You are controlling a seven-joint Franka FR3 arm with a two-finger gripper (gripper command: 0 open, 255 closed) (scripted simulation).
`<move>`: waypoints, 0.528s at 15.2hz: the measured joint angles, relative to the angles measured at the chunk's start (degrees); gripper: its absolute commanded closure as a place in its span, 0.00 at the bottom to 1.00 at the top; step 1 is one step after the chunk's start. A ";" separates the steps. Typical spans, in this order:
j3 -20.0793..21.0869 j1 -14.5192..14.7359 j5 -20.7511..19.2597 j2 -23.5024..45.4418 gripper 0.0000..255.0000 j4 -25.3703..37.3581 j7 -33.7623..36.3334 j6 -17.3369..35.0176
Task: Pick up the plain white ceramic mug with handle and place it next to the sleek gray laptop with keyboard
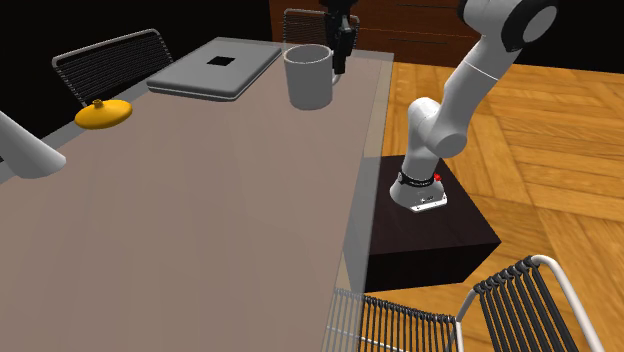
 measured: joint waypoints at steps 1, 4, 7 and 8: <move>-1.11 -0.40 -0.54 0.03 1.00 0.34 -1.58 -0.38; -4.35 -1.51 -2.06 -0.47 1.00 -0.64 -6.23 -0.01; -7.48 -2.62 -3.61 -0.30 1.00 -0.58 -10.76 0.03; -8.40 -2.97 -4.09 0.23 1.00 -0.10 -12.11 0.09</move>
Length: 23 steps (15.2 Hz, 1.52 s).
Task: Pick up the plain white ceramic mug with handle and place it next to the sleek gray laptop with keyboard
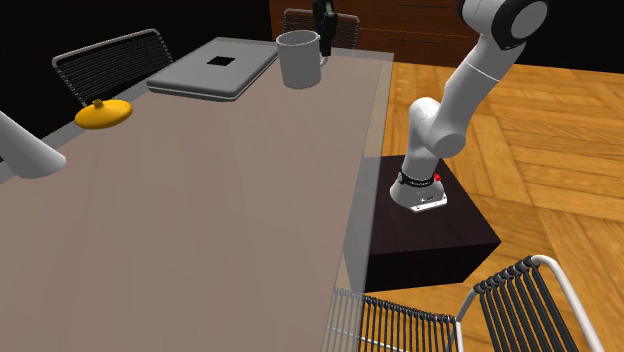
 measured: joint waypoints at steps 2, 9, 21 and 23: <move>-2.11 -0.81 -1.04 0.79 1.00 0.66 -3.07 0.18; -9.26 -3.72 -3.83 5.41 1.00 4.91 -13.72 0.95; -21.37 -10.68 -3.06 21.30 1.00 22.14 -32.87 0.29; -23.30 -12.74 -1.32 26.47 1.00 28.62 -36.22 -1.15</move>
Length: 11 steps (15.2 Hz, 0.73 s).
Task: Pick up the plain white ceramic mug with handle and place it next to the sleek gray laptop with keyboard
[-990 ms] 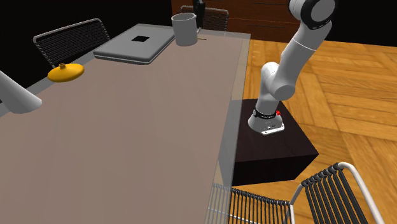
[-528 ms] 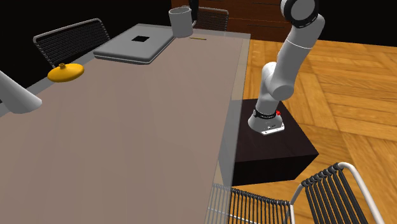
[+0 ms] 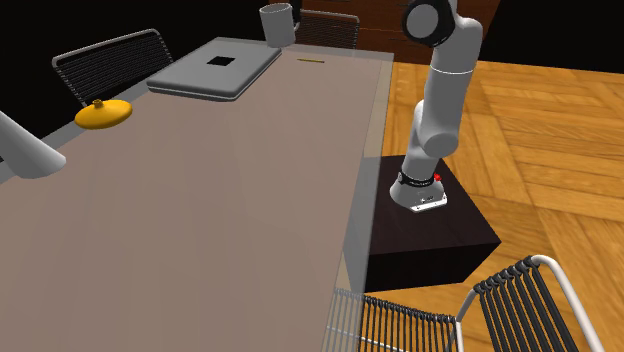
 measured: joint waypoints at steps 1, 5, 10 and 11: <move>-0.74 -1.07 0.91 2.35 1.00 2.79 -1.44 -0.54; -3.26 -8.43 6.44 14.64 1.00 19.69 -7.67 -5.59; -3.48 -7.44 5.06 11.86 1.00 11.81 -8.33 -0.43; -3.42 -6.69 4.35 10.29 1.00 8.62 -8.06 1.25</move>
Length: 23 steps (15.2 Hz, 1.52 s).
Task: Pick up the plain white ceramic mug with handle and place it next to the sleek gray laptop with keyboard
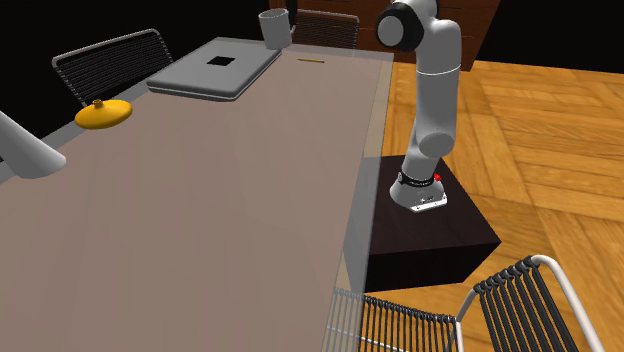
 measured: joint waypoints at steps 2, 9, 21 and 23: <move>0.11 0.72 -0.72 -1.60 1.00 -4.01 0.33 2.52; 0.63 2.58 -2.74 -6.27 1.00 -16.12 1.74 10.23; 1.13 3.73 -4.49 -10.72 1.00 -31.03 3.35 21.15; 1.07 3.74 -4.68 -11.23 1.00 -32.82 3.45 22.61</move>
